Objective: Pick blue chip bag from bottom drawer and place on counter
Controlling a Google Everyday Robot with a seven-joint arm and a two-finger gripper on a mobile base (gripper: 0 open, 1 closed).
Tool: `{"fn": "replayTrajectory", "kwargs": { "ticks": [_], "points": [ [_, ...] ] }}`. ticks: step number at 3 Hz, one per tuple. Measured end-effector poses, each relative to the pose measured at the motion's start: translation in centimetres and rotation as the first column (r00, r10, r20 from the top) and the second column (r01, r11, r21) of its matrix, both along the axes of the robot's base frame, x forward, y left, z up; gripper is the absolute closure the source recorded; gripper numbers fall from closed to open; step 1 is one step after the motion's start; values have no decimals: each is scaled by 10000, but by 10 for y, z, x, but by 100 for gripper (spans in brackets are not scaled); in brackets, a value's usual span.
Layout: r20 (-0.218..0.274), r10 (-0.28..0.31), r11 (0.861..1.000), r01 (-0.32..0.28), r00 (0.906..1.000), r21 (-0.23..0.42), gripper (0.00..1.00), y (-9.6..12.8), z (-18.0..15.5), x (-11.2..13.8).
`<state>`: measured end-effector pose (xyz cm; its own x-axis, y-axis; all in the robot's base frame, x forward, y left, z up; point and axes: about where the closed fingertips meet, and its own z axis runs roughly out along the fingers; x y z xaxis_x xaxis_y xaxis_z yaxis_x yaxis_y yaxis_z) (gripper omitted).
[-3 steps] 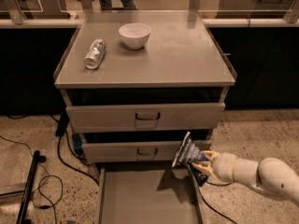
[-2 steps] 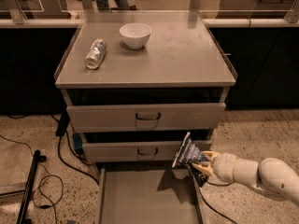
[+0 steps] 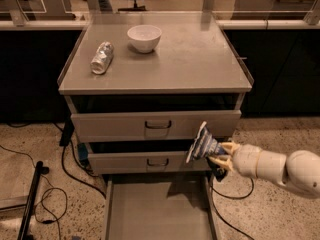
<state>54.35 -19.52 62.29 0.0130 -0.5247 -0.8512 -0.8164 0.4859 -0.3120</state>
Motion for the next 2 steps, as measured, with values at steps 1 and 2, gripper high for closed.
{"fn": "replayTrajectory", "kwargs": {
  "ticks": [1,2],
  "points": [
    [604,-305,9930,372,9977,-1122,100,-9,50,9],
    [1076,-560,9711,792,9926,-2253,100,-23,103,19]
  ]
}}
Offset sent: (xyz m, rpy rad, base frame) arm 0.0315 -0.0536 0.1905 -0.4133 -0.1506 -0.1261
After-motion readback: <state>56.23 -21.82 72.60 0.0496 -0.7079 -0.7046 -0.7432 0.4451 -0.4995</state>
